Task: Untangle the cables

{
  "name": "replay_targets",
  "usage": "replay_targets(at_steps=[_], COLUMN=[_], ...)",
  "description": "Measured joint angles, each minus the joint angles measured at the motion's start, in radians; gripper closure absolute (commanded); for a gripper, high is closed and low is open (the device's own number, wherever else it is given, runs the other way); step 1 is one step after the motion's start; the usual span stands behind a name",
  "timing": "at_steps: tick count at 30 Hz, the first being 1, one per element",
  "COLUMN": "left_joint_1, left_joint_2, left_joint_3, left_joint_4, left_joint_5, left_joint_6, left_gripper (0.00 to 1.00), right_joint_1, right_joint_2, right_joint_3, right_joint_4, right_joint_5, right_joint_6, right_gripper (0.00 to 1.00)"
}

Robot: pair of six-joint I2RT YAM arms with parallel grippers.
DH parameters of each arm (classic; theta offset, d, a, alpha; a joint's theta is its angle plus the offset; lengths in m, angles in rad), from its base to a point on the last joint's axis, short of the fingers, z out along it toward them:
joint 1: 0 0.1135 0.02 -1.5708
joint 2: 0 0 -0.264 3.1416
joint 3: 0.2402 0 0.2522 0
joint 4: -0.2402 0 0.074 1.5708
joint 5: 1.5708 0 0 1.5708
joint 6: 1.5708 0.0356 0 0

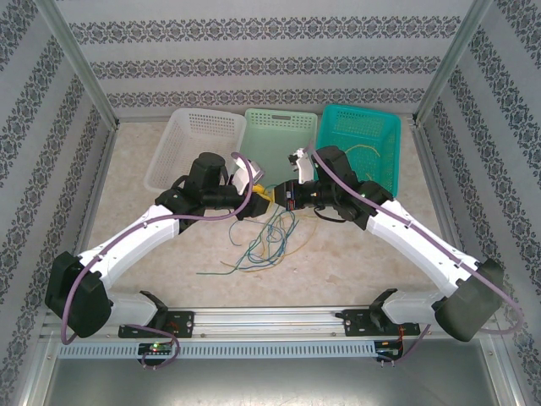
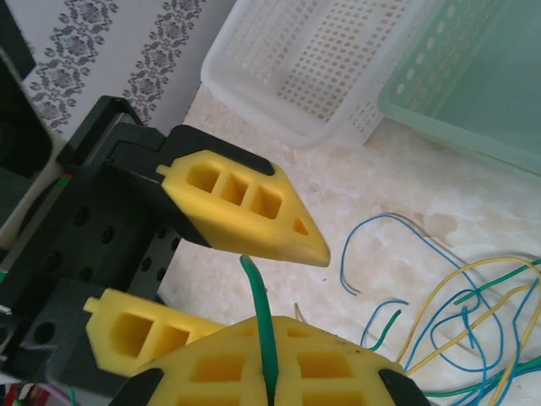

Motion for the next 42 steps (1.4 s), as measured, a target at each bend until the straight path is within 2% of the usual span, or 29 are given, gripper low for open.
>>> replay_targets(at_steps=[4,9,17,23,28,30,31,33,34,35,38,42], left_joint_1=[0.000,0.000,0.002,0.002,0.002,0.002,0.002,0.003,0.007,0.009,0.013,0.014], left_joint_2=[0.000,0.000,0.000,-0.004,-0.026,-0.036,-0.039,-0.046,-0.050,-0.055,-0.086,-0.174], left_joint_3=[0.000,0.000,0.018,0.043,0.040,0.039,0.039,0.039,0.039,0.039,0.023,-0.026], left_joint_4=[-0.005,-0.017,-0.106,-0.211,-0.261,-0.262,-0.262,-0.261,-0.259,-0.257,-0.224,-0.148], left_joint_5=[-0.002,-0.018,-0.060,-0.105,-0.143,-0.160,-0.170,-0.201,-0.225,-0.254,-0.360,-0.568], left_joint_6=[0.006,0.026,0.154,0.283,0.338,0.345,0.347,0.351,0.350,0.343,0.301,0.225], left_gripper=[0.78,0.85,0.85,0.85,0.83,0.77,0.69,0.39,0.16,0.00,0.00,0.00], right_joint_1=[0.000,-0.006,-0.005,0.033,0.061,0.067,0.070,0.072,0.071,0.066,0.037,-0.032], right_joint_2=[-0.004,-0.003,0.014,0.104,0.178,0.194,0.201,0.207,0.207,0.206,0.203,0.195], right_joint_3=[-0.011,-0.026,-0.052,-0.040,-0.006,0.012,0.023,0.035,0.035,0.035,0.035,0.039], right_joint_4=[0.010,0.008,-0.020,-0.073,-0.100,-0.110,-0.118,-0.134,-0.144,-0.149,-0.149,-0.143], right_joint_5=[-0.027,-0.072,-0.169,-0.263,-0.317,-0.324,-0.327,-0.327,-0.327,-0.326,-0.304,-0.230], right_joint_6=[0.003,0.003,-0.010,-0.054,-0.085,-0.097,-0.101,-0.106,-0.106,-0.106,-0.102,-0.077], right_gripper=[1.00,1.00,1.00,1.00,1.00,1.00,1.00,1.00,1.00,1.00,1.00,1.00])
